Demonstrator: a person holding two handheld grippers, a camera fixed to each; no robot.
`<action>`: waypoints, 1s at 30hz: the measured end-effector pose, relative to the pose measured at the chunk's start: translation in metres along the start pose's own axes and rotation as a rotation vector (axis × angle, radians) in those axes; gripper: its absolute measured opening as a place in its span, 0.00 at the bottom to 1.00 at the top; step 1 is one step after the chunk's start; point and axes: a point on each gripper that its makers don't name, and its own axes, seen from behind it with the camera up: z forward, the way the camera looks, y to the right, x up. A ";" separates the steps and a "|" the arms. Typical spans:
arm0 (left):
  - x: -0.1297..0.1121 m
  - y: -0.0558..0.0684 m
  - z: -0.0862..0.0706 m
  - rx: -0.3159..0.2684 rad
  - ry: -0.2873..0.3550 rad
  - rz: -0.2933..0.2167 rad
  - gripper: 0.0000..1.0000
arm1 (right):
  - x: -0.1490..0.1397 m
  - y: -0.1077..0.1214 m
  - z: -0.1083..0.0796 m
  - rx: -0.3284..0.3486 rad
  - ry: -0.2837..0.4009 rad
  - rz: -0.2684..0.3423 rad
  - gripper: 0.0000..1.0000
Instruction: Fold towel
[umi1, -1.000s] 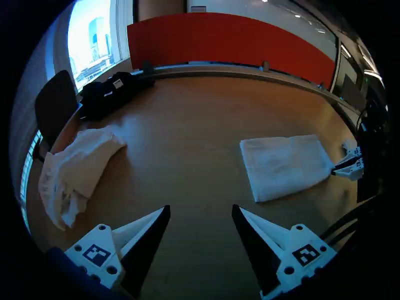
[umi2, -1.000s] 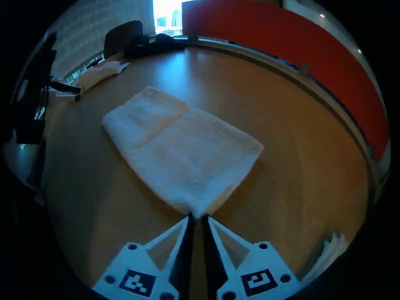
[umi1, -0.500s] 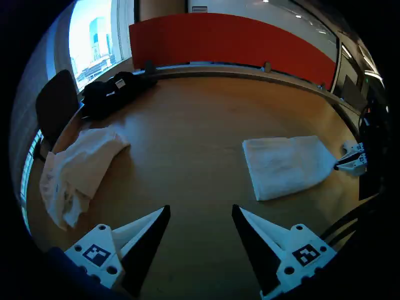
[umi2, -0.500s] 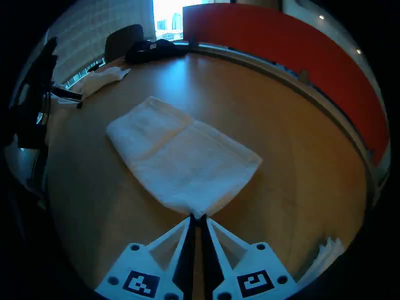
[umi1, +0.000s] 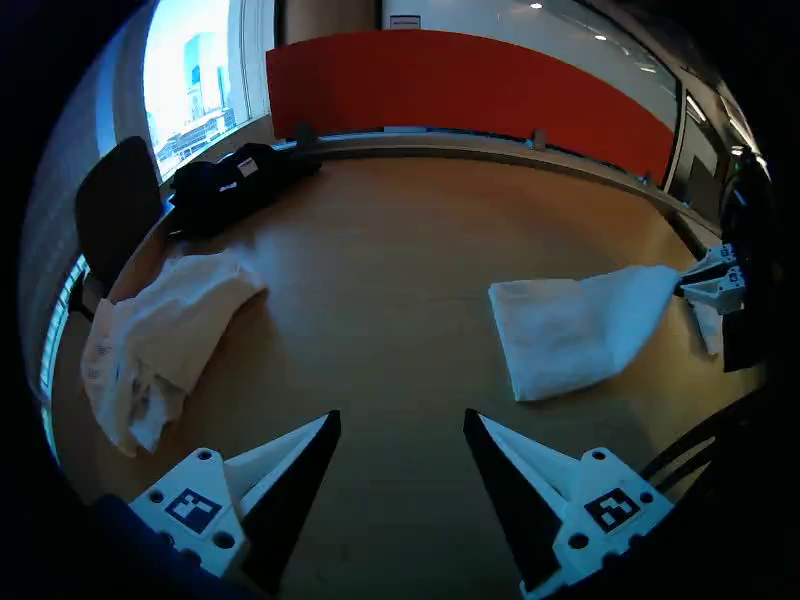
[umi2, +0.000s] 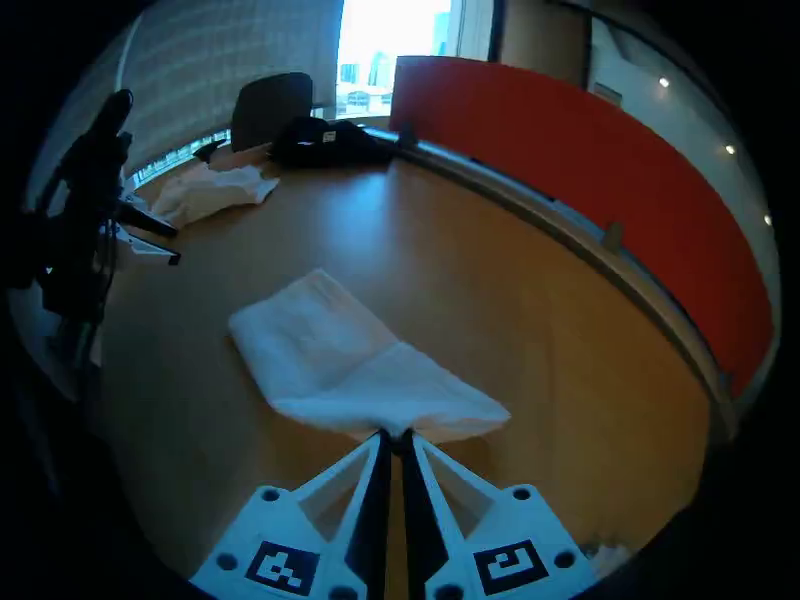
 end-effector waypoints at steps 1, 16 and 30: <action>0.000 0.000 0.000 0.001 0.000 -0.001 0.91 | 0.005 0.000 0.000 0.001 0.005 -0.009 0.07; -0.001 -0.008 -0.006 0.010 0.008 -0.016 0.92 | 0.037 -0.007 0.003 0.018 0.023 -0.103 0.07; -0.003 -0.019 -0.013 0.019 0.018 -0.032 0.91 | 0.057 -0.018 0.014 0.060 0.020 -0.161 0.07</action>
